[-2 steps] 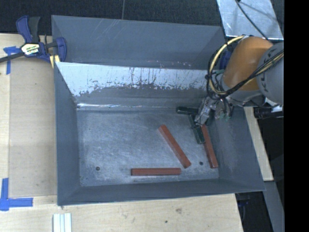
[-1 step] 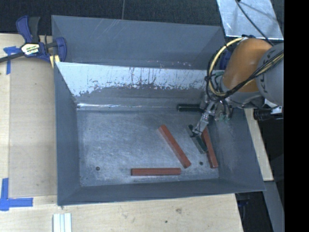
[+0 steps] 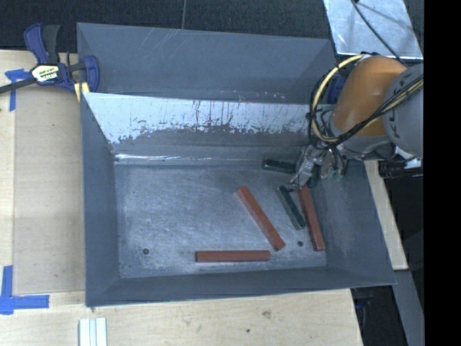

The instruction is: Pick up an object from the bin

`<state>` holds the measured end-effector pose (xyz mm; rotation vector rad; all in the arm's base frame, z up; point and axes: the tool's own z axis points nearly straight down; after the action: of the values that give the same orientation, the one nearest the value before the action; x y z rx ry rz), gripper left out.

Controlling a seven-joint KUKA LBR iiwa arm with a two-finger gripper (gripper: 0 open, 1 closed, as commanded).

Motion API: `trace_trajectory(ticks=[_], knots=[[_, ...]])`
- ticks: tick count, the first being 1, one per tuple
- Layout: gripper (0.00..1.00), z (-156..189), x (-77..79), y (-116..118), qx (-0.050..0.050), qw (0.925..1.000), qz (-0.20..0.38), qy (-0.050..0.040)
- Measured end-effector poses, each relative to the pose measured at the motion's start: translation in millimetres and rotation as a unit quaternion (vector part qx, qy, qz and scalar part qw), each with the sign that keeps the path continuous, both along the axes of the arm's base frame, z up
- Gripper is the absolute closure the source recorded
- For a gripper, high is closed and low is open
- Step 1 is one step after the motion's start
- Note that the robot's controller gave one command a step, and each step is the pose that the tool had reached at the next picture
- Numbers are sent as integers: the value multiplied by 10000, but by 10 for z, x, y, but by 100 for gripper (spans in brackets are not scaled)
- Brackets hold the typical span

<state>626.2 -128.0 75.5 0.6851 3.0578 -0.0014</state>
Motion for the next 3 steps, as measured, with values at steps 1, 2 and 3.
trace_trajectory(ticks=[1,2,3], knots=[[100,450,22,104,6,10000,-78,-8],[0,417,9,101,8,10000,-78,18],[0,-43,-23,331,16,9922,-1248,59]])
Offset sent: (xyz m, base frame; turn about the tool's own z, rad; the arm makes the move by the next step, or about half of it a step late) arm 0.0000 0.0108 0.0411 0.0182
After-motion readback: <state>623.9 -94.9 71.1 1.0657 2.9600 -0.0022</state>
